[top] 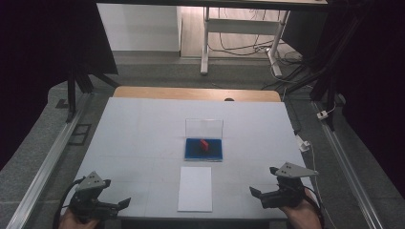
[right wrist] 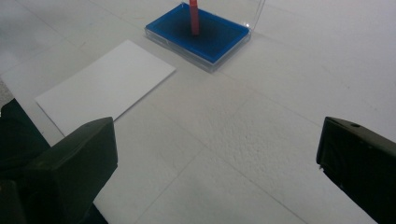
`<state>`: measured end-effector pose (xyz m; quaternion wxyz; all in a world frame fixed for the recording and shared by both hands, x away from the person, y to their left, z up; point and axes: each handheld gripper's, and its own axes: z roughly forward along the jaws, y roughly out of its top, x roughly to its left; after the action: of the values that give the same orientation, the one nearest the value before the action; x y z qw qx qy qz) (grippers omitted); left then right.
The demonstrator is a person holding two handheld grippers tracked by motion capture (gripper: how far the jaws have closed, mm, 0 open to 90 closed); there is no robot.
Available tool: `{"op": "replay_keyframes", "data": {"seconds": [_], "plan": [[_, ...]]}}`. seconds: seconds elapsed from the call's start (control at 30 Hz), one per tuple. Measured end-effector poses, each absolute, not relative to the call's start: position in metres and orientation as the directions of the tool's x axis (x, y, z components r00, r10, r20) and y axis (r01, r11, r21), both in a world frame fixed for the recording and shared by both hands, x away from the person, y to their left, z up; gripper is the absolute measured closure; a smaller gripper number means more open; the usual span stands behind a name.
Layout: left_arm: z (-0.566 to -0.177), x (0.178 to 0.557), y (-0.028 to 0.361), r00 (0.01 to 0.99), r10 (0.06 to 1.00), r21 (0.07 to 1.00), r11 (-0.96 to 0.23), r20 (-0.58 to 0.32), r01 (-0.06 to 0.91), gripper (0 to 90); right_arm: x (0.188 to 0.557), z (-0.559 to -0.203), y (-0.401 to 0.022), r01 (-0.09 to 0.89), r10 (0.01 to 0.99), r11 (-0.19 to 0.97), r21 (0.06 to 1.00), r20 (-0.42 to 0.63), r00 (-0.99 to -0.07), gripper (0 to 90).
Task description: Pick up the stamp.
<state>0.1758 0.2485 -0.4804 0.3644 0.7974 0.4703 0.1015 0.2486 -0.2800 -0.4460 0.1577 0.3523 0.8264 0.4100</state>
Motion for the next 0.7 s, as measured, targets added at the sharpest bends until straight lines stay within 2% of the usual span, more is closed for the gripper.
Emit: {"op": "replay_keyframes", "data": {"seconds": [0.43,0.7], "plan": [[-0.481,0.176,0.249,0.528,0.829,0.673,-0.284,-0.185,0.682,2.9,0.26,-0.445,-0.262,0.404,0.666,0.428,0.809,0.02,-0.746,0.0],[-0.481,0.177,0.249,0.524,0.831,0.671,-0.283,-0.186,0.686,2.7,0.27,-0.447,-0.251,0.415,0.661,0.448,0.792,0.019,-0.75,0.0]]}}
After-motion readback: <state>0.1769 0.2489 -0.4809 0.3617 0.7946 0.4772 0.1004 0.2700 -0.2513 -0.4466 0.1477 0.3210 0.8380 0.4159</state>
